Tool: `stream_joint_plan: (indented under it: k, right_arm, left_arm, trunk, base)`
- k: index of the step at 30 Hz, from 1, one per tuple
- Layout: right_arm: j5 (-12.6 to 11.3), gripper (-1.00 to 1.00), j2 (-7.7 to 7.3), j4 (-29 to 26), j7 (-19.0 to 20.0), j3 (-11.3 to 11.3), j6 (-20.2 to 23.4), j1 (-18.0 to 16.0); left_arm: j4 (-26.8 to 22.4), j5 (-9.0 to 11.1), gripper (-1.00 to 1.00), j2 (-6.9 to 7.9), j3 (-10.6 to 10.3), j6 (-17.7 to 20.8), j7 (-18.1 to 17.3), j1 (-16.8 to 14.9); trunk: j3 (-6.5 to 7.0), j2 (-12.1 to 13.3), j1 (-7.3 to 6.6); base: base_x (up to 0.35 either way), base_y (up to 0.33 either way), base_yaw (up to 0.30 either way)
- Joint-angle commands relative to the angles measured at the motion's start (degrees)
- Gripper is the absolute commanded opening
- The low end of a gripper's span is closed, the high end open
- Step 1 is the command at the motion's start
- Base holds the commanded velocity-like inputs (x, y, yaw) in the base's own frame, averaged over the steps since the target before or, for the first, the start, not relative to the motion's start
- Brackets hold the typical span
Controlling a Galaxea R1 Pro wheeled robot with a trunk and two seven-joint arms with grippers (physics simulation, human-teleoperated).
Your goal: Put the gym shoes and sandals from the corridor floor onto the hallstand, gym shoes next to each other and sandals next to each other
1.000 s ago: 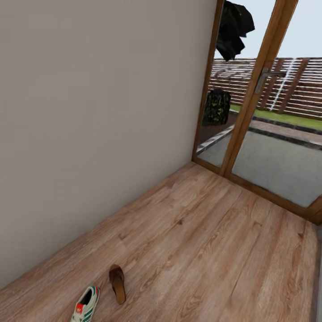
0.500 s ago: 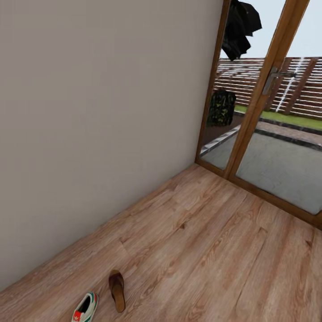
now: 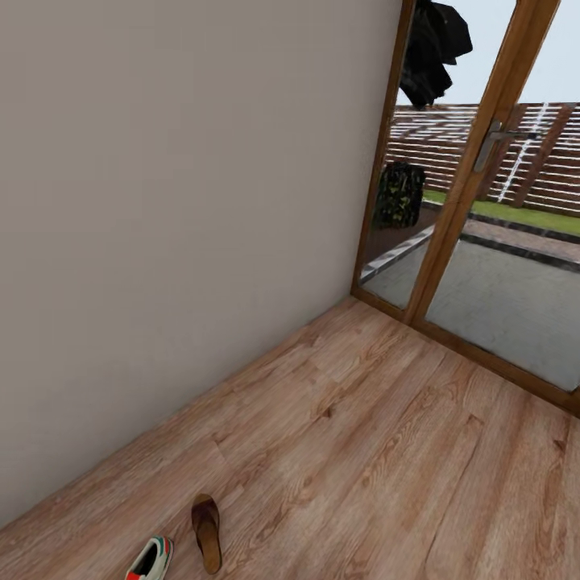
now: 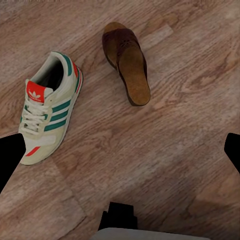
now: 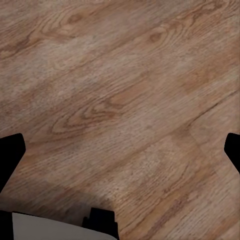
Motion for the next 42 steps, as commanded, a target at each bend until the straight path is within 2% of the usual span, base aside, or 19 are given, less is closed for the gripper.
stream_joint_plan:
  k: [1,25,42]
  right_arm:
    - [0.25,1.00,-0.01,0.03,-0.03,0.00,-0.15,-0.03]
    - [0.23,1.00,-0.01,0.03,-0.06,0.00,-0.12,-0.03]
    - [0.23,1.00,-0.01,0.03,-0.07,0.00,-0.12,-0.03]
  left_arm:
    - [0.05,-0.03,1.00,-0.01,0.15,-0.19,-0.08,-0.03]
    - [0.05,-0.03,1.00,-0.01,0.15,-0.19,-0.08,-0.05]
    - [0.03,-0.01,1.00,-0.08,0.15,-0.19,-0.09,-0.03]
  trunk:
    - [-0.04,-0.02,0.00]
    - [-0.04,-0.02,0.00]
    - [-0.04,-0.02,0.00]
  base:
    - [0.009,-0.003,0.000]
    - [0.072,-0.040,0.009]
    - [0.002,-0.001,0.229]
